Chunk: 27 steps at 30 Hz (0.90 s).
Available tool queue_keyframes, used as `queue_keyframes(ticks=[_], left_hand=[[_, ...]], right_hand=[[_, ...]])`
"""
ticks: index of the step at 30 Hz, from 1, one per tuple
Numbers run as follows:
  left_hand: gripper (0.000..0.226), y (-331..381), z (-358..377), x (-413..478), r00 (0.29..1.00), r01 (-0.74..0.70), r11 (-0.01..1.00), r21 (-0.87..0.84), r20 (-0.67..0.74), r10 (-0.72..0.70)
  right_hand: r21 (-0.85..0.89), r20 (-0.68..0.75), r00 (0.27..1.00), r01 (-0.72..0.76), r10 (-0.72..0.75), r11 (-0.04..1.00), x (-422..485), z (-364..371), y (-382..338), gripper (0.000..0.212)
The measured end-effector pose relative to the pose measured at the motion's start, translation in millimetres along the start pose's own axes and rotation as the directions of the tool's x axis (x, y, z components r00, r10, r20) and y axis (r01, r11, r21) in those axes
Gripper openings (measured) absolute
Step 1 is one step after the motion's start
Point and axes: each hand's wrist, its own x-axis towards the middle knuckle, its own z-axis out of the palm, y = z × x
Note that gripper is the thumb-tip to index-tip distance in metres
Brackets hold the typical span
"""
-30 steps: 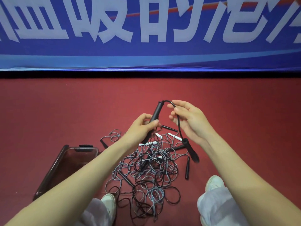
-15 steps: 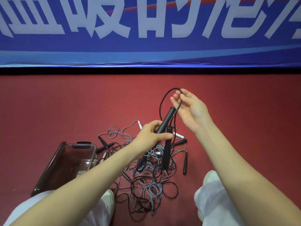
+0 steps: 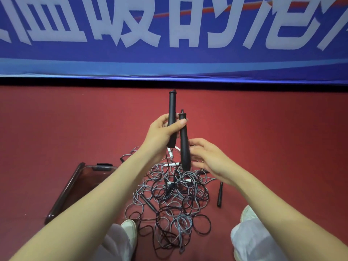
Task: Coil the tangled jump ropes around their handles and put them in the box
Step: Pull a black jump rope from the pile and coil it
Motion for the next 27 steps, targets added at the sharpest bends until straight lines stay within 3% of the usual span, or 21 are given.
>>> queue_keyframes(ticks=[2, 5, 8, 12, 15, 18, 22, 27], left_hand=[[0.026, 1.0, -2.2, 1.1, 1.000, -0.009, 1.000, -0.024, -0.010, 0.008], [0.025, -1.7, -0.9, -0.3, 1.000, 0.007, 1.000, 0.005, -0.026, -0.007], [0.014, -4.3, 5.5, -0.2, 0.998, 0.035, 0.999, -0.020, -0.059, -0.036], [0.028, -11.1, 10.7, -3.0, 0.992, 0.126, 0.988, -0.092, -0.004, -0.127], [0.026, -19.2, 16.7, -9.2, 0.992, 0.086, 0.996, -0.013, 0.096, -0.084], [0.024, -24.6, 14.4, -5.8, 0.998, 0.043, 0.998, 0.036, -0.039, -0.042], [0.009, -25.0, 9.8, -5.4, 0.989, 0.098, 0.995, 0.013, -0.108, -0.096], [0.012, -14.4, 5.3, -5.7, 0.983, 0.184, 0.979, 0.089, -0.029, -0.182]], right_hand=[[0.105, 0.036, 0.998, 0.042, -0.046, 0.994, -2.3, 2.1, -1.4, 0.020], [0.020, 0.029, 0.993, 0.112, -0.113, 0.993, -4.2, 5.6, 1.3, 0.020], [0.090, -0.128, 0.977, 0.185, -0.172, 0.979, -2.2, 9.3, -1.2, 0.016], [0.161, -0.332, 0.907, 0.324, -0.258, 0.932, 6.5, -1.4, -11.2, 0.014], [0.099, -0.317, 0.901, 0.341, -0.296, 0.935, 9.8, 0.2, -9.8, 0.015], [0.108, -0.297, 0.914, 0.318, -0.275, 0.942, 11.3, 10.5, -8.0, 0.017], [0.098, -0.234, 0.941, 0.271, -0.243, 0.957, 9.3, 15.8, -6.0, 0.025], [0.209, -0.189, 0.965, 0.222, -0.184, 0.952, 2.7, 8.1, -7.3, 0.031]])
